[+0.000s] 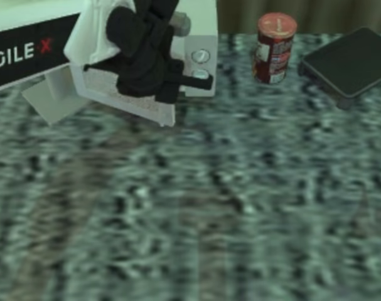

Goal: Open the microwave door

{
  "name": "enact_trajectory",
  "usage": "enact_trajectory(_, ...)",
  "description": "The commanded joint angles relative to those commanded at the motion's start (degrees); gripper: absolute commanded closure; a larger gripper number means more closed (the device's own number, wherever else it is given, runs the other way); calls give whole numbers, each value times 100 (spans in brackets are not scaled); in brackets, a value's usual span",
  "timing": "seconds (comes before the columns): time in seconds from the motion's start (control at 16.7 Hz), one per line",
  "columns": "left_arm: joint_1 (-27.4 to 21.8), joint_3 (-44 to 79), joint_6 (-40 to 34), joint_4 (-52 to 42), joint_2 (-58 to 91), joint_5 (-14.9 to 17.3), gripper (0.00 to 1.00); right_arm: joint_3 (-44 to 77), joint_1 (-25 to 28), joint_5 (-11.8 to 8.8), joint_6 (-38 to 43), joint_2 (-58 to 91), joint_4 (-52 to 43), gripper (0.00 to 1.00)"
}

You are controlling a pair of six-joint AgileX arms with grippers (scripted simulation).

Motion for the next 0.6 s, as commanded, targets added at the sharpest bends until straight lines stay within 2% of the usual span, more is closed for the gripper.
enact_trajectory(0.24, -13, -70, 57, 36, -41, 74, 100, 0, 0, 0, 0, 0, 0, 0)
enact_trajectory(0.6, 177, -632, 707, 218, -445, 404, 100, 0, 0, 0, 0, 0, 0, 0)
